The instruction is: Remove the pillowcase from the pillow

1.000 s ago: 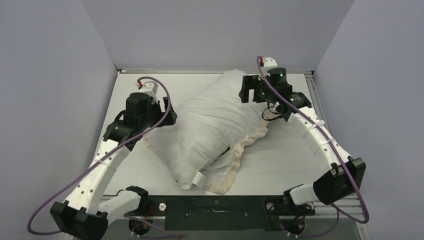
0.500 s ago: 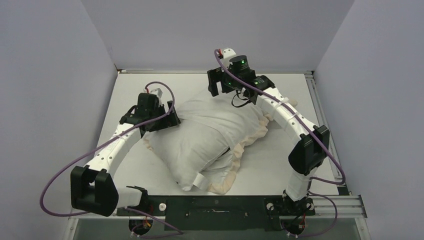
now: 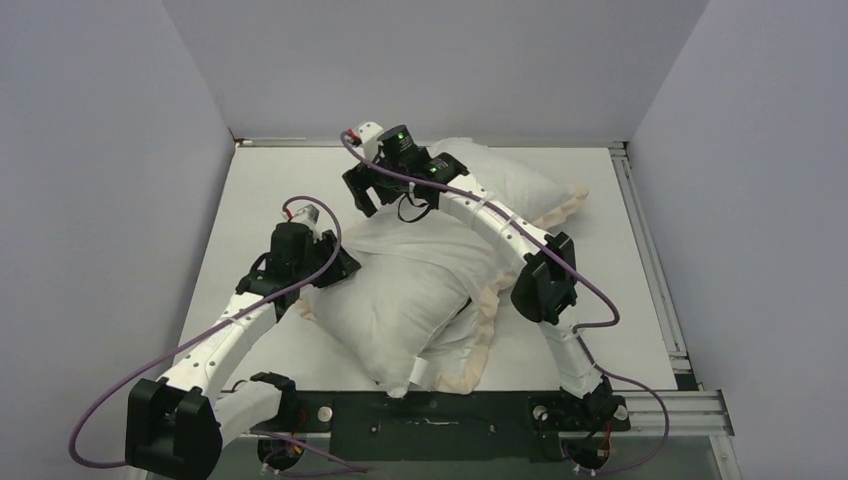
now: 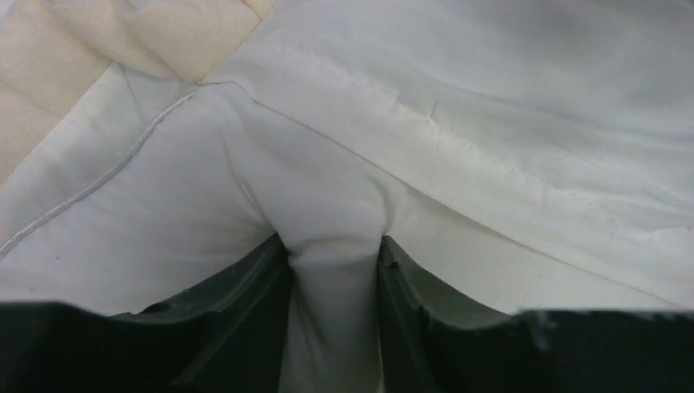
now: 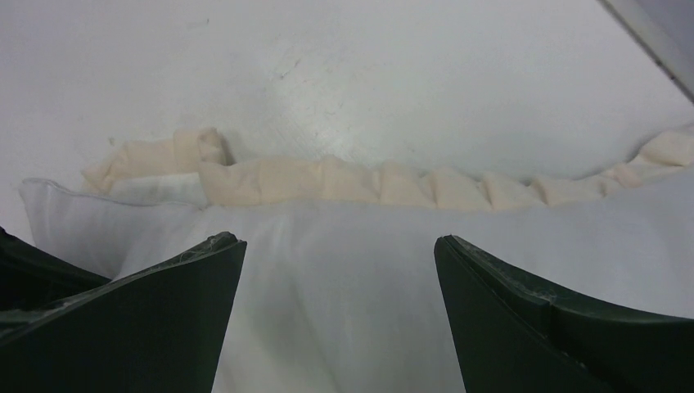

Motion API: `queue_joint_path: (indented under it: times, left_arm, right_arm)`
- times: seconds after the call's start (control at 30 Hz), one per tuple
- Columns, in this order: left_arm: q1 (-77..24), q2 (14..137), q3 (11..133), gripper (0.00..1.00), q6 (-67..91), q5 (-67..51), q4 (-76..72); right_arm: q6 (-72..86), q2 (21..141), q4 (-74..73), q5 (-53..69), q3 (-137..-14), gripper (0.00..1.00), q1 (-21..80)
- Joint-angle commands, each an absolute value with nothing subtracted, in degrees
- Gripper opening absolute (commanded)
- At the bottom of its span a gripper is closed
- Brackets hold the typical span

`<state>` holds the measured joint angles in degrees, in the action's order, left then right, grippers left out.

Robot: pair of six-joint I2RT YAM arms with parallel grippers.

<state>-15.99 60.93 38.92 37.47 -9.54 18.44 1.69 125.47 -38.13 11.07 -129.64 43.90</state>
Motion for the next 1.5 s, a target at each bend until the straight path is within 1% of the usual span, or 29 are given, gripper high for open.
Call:
queue_joint_path:
  times: [0.0,0.1,0.17,0.2,0.23,0.3,0.43,0.47,0.83,1.13,1.27,1.47]
  left_arm:
    - [-17.66,61.16,36.62,0.34,38.53,-10.47,21.76]
    - [-18.34,61.02,37.22,0.19,38.03,-9.16,22.38]
    - [-18.47,60.91,37.56,0.06,37.80,-7.99,23.12]
    - [-18.56,60.79,37.71,0.00,37.79,-7.39,23.51]
    - [-18.62,60.60,37.85,0.00,37.83,-6.71,23.98]
    - [-18.63,60.16,38.04,0.00,37.79,-5.61,24.64]
    - [-18.63,58.63,38.60,0.00,37.82,-3.34,26.04]
    - [-18.63,58.24,38.85,0.00,37.83,-2.74,26.44]
    - [-17.51,51.97,43.74,0.00,36.97,5.08,33.74]
    - [-15.07,47.70,45.96,0.00,36.78,9.93,38.38]
    - [-13.32,47.95,47.34,0.00,35.36,12.26,40.06]
    - [-11.50,50.34,51.36,0.00,32.49,15.89,40.59]
  right_arm:
    - [-3.67,128.28,-44.10,11.46,-132.16,0.90,46.07]
    - [-5.42,129.88,-47.00,9.12,-130.73,0.90,46.96]
    - [-6.01,130.16,-47.86,5.86,-128.45,0.96,47.25]
    - [-6.01,129.90,-47.89,3.93,-126.96,0.96,47.26]
    - [-6.00,129.33,-47.72,1.85,-125.66,0.86,47.16]
    - [-5.88,128.18,-47.18,-2.60,-122.77,0.62,46.82]
    - [-4.41,125.45,-45.48,-7.14,-119.49,0.13,44.53]
    - [-3.75,124.75,-45.21,-8.42,-119.03,0.06,43.80]
    - [10.19,115.89,-37.80,-12.31,-116.57,0.05,29.01]
    - [21.87,107.28,-27.34,-5.62,-108.77,0.05,13.49]
    - [23.33,106.48,-25.47,-2.36,-107.26,0.05,11.10]
    - [24.44,109.58,-23.14,7.48,-107.47,0.05,11.12]
